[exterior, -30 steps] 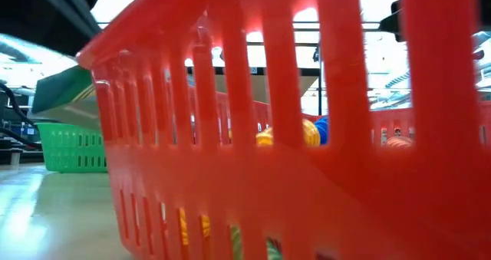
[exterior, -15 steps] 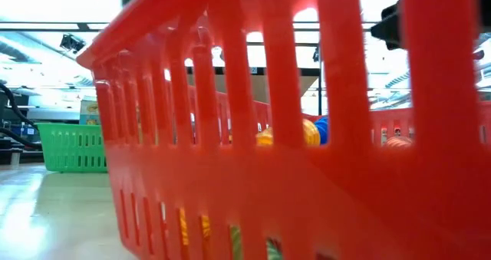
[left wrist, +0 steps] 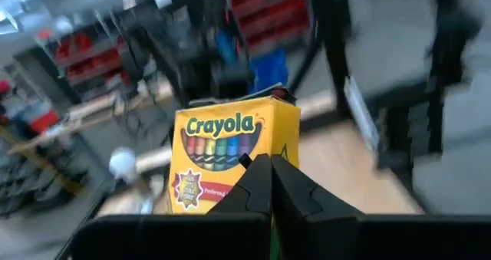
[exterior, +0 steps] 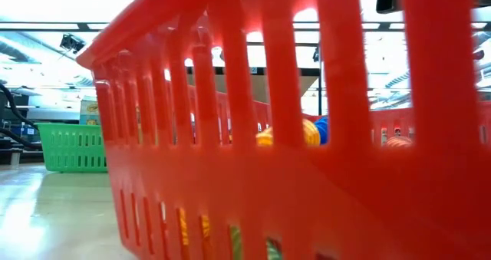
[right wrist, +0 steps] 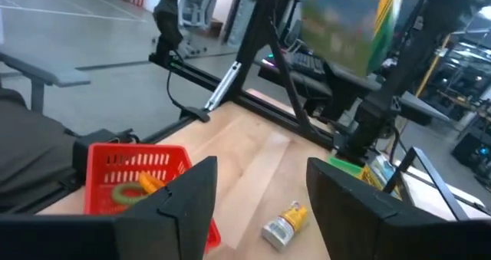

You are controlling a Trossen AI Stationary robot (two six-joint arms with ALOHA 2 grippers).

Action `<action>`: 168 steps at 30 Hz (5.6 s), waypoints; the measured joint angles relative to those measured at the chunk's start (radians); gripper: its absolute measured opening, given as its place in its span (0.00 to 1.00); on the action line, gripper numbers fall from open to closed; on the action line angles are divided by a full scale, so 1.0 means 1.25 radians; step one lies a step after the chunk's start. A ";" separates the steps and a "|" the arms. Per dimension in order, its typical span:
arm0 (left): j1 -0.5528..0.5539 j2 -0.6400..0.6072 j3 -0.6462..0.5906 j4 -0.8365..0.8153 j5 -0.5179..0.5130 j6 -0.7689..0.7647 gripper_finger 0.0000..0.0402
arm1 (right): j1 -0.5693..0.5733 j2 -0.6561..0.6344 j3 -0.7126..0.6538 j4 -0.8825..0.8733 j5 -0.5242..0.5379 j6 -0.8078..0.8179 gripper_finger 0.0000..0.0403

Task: Pick & Place Office Desk Supplies
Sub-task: Put the large yellow crayon box into the green basket

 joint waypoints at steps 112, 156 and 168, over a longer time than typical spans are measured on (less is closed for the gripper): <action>0.309 -0.055 -0.527 0.926 0.629 -0.056 0.00 | -0.412 0.348 0.521 -0.101 -0.560 0.057 0.52; 0.064 -0.015 -0.577 0.486 0.323 -0.263 0.50 | -0.180 0.443 0.836 -0.977 -0.219 0.139 0.60; 0.003 -0.016 -0.445 0.048 0.151 -0.319 0.54 | -0.204 0.643 1.053 -1.096 -0.220 0.207 0.60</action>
